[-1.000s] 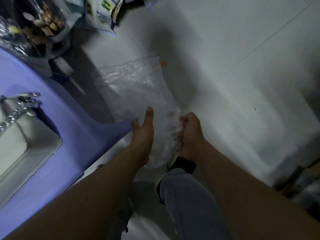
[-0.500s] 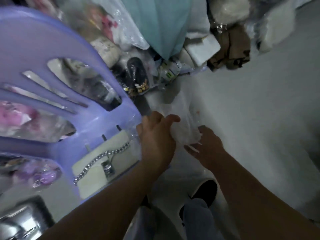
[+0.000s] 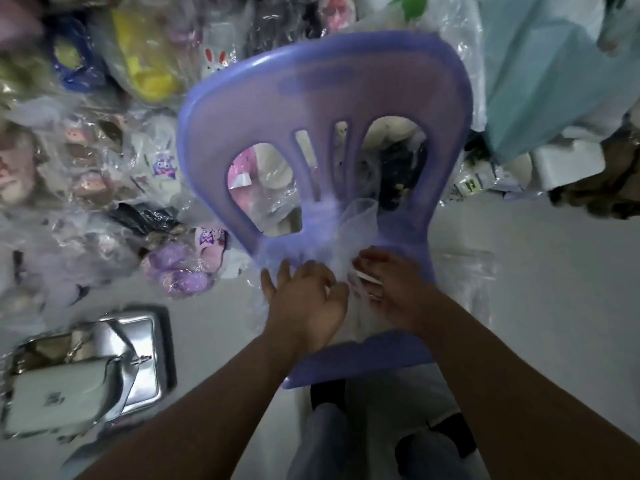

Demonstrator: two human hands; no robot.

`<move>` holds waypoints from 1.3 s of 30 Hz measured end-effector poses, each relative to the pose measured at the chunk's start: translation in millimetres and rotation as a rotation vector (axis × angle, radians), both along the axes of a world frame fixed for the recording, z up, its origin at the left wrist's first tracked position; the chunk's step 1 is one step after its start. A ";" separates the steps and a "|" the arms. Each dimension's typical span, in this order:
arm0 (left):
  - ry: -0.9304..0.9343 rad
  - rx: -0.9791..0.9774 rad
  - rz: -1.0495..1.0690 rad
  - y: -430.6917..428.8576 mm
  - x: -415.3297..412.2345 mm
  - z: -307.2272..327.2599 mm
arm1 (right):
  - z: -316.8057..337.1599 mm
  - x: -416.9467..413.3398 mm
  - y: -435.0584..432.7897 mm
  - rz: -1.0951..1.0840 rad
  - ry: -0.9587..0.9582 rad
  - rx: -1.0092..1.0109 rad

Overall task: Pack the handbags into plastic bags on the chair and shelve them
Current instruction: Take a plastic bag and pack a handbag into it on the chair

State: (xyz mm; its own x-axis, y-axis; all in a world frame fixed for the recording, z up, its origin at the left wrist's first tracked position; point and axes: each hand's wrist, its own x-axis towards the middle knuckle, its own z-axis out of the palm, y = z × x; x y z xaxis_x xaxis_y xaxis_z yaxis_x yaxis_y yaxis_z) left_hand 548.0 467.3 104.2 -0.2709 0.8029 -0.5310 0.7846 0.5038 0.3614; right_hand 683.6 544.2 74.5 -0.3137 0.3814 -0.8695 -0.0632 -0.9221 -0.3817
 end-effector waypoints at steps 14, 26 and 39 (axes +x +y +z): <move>-0.110 0.325 0.414 -53.4 -49.4 -34.7 | -21.0 -73.7 -52.7 0.127 -0.176 0.067; 0.611 0.352 0.155 -58.2 -92.7 -30.5 | -53.7 -62.2 -54.3 0.716 -0.764 0.944; 0.248 0.054 0.312 -70.4 -83.9 -57.9 | -53.5 -77.1 -29.5 1.723 -0.797 0.913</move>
State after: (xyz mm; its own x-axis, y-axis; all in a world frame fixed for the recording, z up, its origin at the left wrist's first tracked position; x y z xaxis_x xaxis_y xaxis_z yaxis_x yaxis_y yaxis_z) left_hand 464.2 396.8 46.3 -0.6209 0.6867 -0.3780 0.6637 0.7172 0.2127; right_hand 606.4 514.7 20.9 -0.4743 0.4754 -0.7410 0.8110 0.5635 -0.1576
